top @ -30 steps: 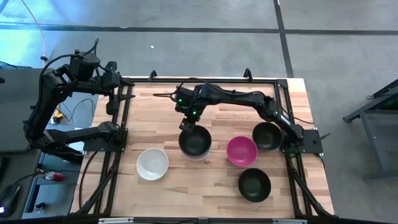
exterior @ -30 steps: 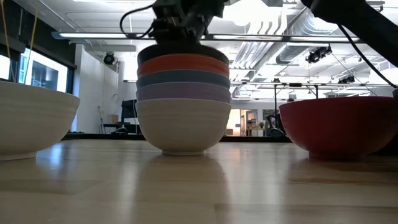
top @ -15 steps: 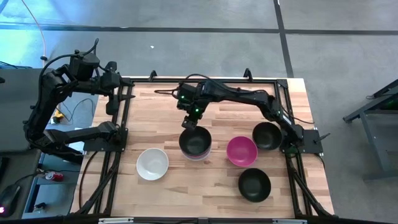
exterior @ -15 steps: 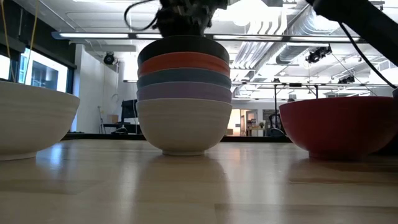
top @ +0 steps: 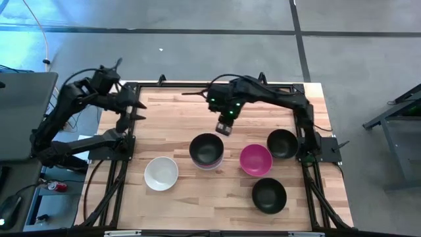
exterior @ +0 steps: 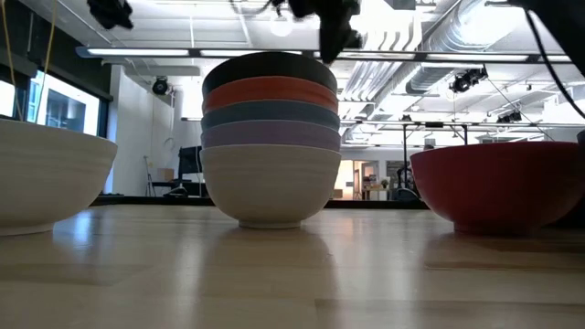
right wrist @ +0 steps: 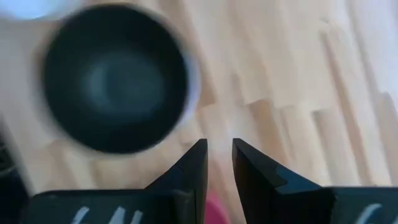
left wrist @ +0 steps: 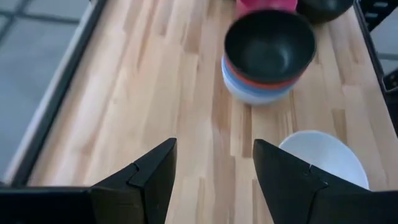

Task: Nest bowls inside each other
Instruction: Stack the white bowl on top of the top left black bowl

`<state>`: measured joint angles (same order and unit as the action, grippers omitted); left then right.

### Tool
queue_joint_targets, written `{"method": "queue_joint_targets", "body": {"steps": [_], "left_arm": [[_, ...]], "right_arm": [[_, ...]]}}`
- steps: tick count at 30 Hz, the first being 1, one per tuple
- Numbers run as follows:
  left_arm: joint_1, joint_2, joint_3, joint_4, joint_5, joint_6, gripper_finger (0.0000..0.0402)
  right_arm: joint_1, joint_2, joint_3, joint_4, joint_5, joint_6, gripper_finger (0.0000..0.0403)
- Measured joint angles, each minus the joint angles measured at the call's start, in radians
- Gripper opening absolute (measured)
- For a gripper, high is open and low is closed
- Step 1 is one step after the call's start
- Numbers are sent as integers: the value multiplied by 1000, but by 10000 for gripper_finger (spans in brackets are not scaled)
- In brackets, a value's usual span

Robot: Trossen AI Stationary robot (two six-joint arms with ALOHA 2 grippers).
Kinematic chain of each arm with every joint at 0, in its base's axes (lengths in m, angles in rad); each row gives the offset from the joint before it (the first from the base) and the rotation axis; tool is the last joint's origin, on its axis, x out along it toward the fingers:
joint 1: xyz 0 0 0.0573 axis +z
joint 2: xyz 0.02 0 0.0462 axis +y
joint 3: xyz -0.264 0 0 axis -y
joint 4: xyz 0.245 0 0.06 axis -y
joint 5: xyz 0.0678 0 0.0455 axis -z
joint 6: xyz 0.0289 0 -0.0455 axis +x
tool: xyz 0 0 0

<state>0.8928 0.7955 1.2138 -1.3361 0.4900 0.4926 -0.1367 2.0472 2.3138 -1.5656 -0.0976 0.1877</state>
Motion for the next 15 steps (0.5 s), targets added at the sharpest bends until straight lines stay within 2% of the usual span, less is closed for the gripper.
{"method": "queue_joint_targets", "body": {"steps": [4, 8, 15], "left_arm": [[-2, -5, -70, 4, -13, -35, 200], [-30, 14, -88, 26, -63, -119, 200], [-142, 40, -89, 35, -71, -230, 200]], "right_arm": [[21, -25, 0, -4, 32, -50, 67], [35, -71, 2, 0, 42, -148, 66], [41, -125, 2, 65, 37, -348, 66]]}}
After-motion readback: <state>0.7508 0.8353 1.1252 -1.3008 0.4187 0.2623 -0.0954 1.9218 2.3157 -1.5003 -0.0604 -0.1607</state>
